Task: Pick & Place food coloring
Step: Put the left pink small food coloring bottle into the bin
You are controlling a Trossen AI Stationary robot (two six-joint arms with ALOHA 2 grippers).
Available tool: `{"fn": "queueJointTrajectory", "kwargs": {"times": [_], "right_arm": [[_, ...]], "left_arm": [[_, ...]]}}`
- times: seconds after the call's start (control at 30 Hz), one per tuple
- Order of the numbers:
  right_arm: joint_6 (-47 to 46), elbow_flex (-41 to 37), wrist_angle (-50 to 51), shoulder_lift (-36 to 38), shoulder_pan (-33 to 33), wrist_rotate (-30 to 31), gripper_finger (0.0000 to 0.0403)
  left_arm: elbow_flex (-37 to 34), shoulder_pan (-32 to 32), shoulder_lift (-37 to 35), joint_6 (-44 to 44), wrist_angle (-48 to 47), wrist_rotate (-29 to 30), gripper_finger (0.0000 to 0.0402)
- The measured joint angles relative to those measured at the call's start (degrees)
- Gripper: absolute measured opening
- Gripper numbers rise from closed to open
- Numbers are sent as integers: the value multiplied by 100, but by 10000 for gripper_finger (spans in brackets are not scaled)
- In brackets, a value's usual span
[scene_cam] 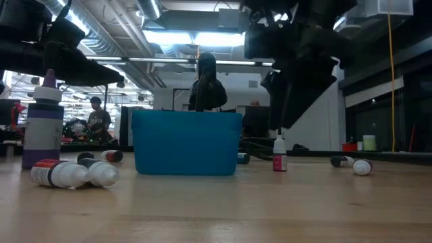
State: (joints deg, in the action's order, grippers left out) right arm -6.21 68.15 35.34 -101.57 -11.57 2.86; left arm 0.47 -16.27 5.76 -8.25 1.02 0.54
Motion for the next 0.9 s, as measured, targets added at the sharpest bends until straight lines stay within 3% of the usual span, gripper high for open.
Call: {"fn": "queueJointTrajectory", "kwargs": {"times": [0.37, 0.73, 0.9], "right_arm": [[-105, -707, -791, -9, -6, 3, 244], [-95, -735, -964, -9, -38, 52, 243], [-97, -735, -946, -9, -40, 125, 212]], "left_arm": [[0, 0, -1, 0, 3, 0, 269], [0, 0, 1, 0, 2, 1, 269], [0, 0, 1, 0, 2, 2, 269]]}}
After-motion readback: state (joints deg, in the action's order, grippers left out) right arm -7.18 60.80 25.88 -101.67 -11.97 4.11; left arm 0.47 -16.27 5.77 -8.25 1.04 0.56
